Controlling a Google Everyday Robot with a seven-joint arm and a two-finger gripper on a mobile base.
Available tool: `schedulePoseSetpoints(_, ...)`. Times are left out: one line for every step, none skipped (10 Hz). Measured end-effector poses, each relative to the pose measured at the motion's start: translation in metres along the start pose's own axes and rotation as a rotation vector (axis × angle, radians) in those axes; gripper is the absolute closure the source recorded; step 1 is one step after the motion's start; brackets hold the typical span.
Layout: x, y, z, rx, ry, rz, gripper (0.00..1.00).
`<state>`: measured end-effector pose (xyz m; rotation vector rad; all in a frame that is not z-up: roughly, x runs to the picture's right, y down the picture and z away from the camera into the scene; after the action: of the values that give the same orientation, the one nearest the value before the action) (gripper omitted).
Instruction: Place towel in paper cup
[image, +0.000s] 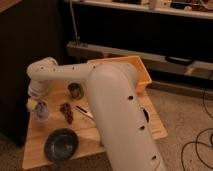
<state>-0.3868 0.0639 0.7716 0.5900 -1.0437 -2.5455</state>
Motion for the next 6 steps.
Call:
schedulePoseSetpoints(-0.001,0.002,-0.001,-0.003,0.001,0.009,0.2)
schedulePoseSetpoints(-0.004,0.003,-0.004,0.0,0.018,0.031,0.2)
schedulePoseSetpoints(-0.004,0.002,-0.014,-0.002,0.061,0.05,0.2)
schedulePoseSetpoints(-0.003,0.0,-0.026,-0.006,0.095,0.058,0.2)
schedulePoseSetpoints(-0.001,-0.003,-0.037,-0.009,0.124,0.064,0.2)
schedulePoseSetpoints(0.001,-0.006,-0.052,-0.013,0.155,0.077,0.2)
